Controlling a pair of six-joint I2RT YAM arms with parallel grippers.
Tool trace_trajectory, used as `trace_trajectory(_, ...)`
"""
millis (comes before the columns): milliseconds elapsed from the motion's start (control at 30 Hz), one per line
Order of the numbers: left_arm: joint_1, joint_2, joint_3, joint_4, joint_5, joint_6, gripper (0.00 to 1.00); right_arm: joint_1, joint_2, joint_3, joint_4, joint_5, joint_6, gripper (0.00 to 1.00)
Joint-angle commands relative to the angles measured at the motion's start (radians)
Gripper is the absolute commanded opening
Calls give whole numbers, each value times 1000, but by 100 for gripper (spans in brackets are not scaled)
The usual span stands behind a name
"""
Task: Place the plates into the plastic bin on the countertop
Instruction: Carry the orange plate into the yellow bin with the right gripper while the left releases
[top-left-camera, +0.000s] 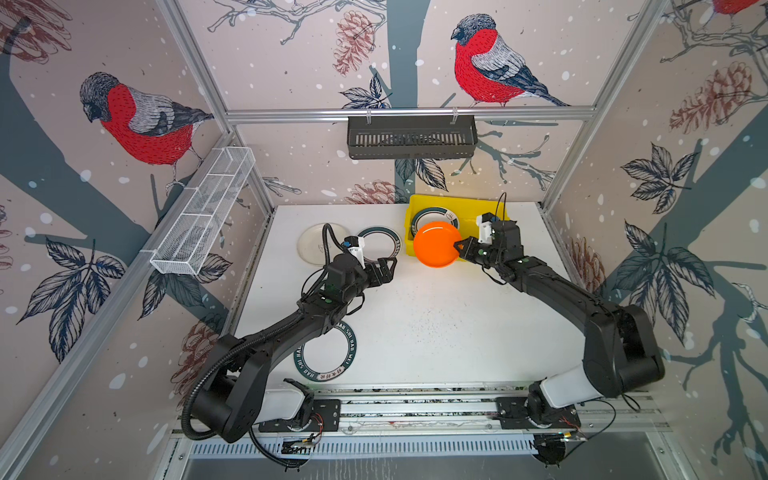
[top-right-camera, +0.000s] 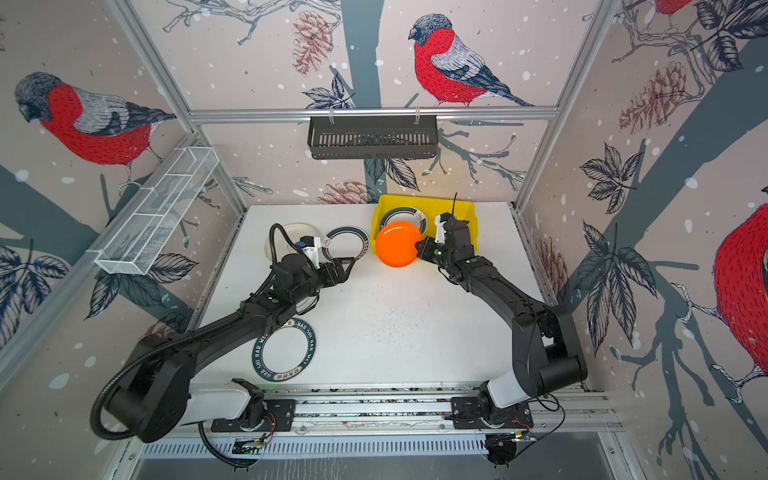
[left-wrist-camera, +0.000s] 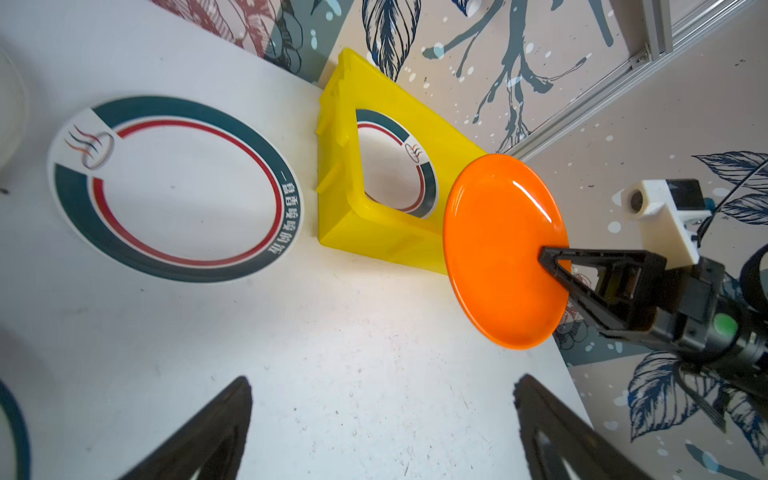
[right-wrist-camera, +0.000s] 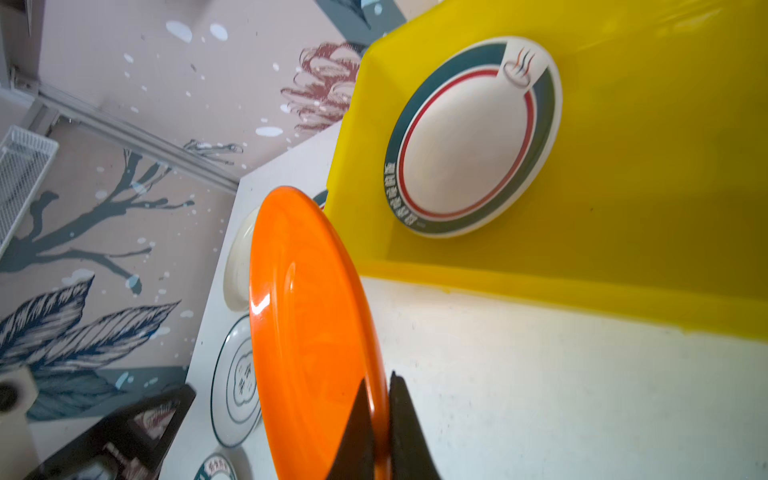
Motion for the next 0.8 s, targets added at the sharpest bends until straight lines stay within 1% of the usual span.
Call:
trace_trajectory(0,3,-28,15,-87,-98,99,97,-13,63,78,36,65,35,0)
trace_trajectory(100,3,-55,3,-106,-126,133,97,-28,155,167,17,103,43,0)
trace_trajectory(400,3,-107,-62,-78,-201,163,97,-79,392,350,23,113,87,0)
trace_trajectory(767,3,-130,-63,-103,-232,181,97,-82,580,522,-20,119,86,0)
